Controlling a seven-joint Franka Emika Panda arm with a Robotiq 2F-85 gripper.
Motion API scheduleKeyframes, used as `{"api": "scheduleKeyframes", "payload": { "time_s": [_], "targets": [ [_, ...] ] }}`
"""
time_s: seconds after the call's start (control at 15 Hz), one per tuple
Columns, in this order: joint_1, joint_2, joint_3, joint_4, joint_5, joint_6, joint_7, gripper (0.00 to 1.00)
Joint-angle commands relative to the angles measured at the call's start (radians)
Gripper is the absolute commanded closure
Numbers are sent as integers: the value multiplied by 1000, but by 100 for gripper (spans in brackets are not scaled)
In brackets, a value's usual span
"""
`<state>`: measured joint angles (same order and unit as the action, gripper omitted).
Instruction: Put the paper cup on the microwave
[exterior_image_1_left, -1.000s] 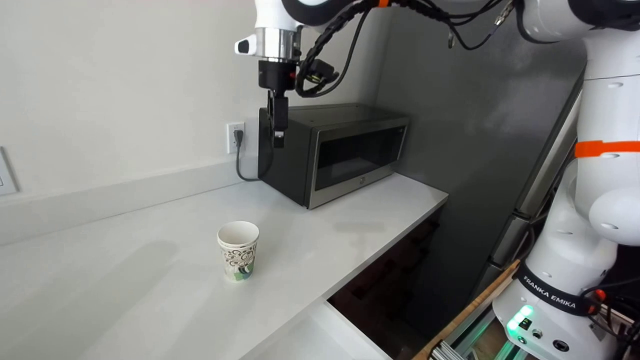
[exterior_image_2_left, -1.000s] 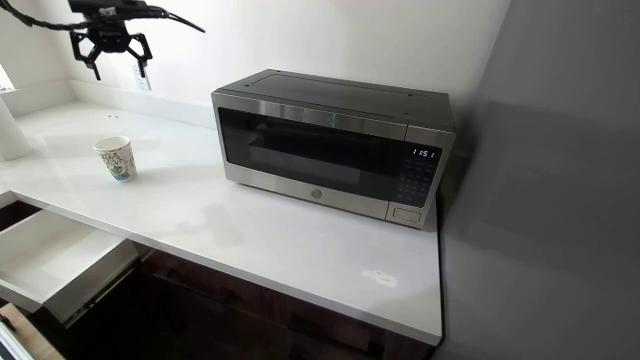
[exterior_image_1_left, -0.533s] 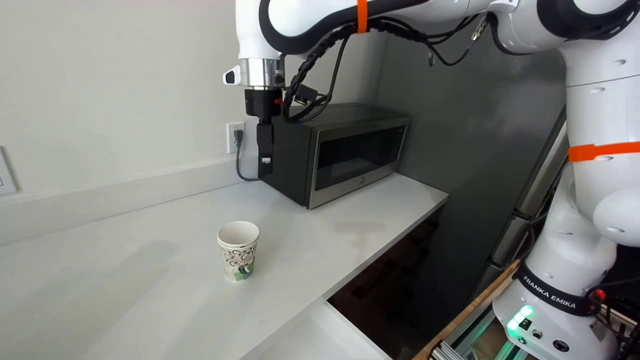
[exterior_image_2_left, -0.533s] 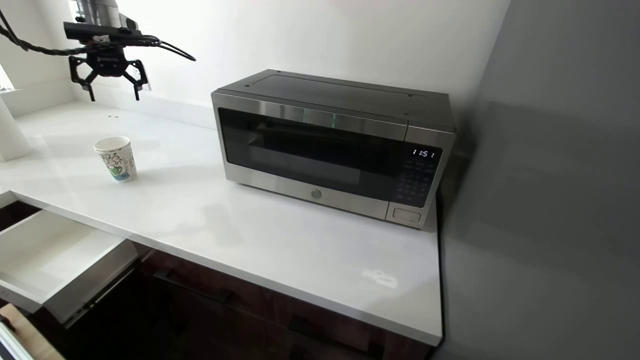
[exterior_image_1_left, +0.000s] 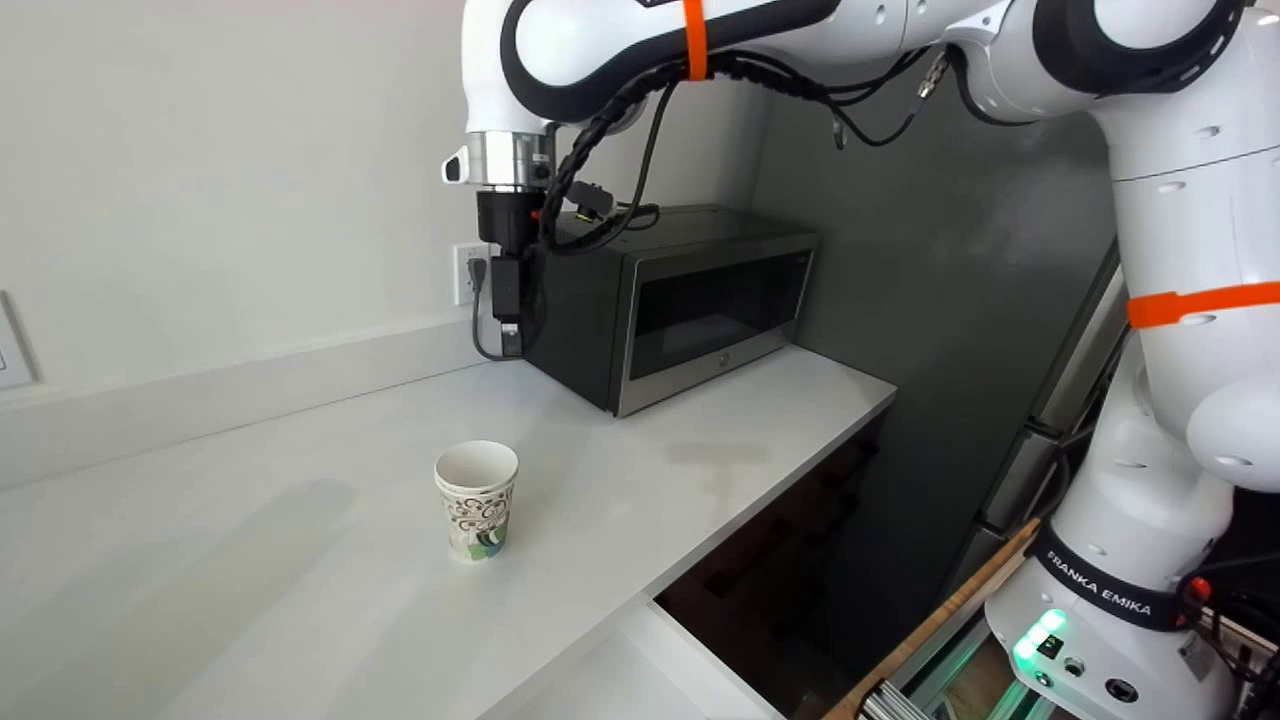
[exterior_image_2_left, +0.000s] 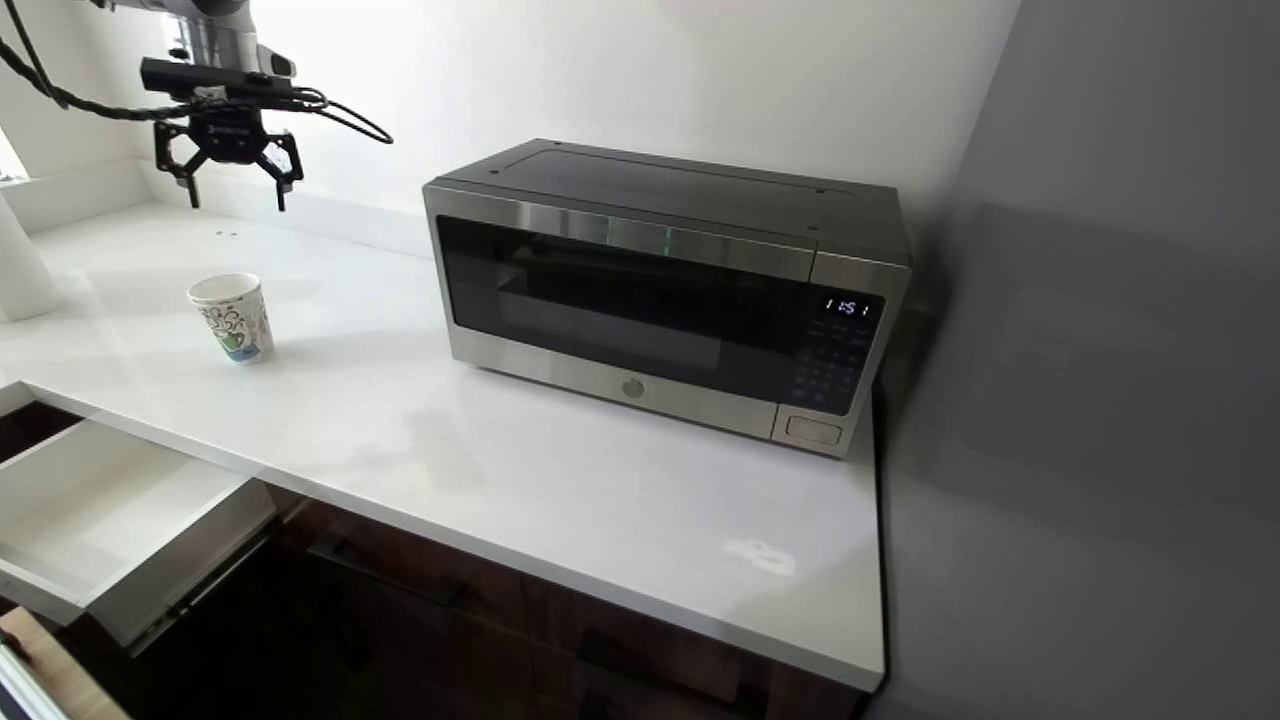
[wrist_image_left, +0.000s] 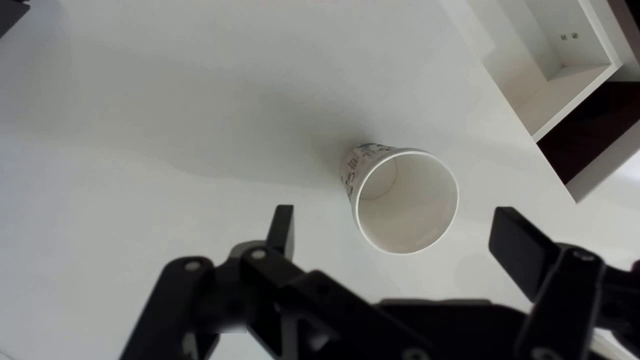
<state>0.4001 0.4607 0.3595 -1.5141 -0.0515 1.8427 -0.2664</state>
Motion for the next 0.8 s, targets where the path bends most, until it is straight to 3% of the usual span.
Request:
{"api": "scheduleKeyframes", "payload": {
  "time_s": [0.0, 0.73],
  "targets": [
    [26, 103, -9, 97, 32, -26, 48, 0],
    [44, 185, -14, 75, 6, -5, 7, 0]
  ]
}}
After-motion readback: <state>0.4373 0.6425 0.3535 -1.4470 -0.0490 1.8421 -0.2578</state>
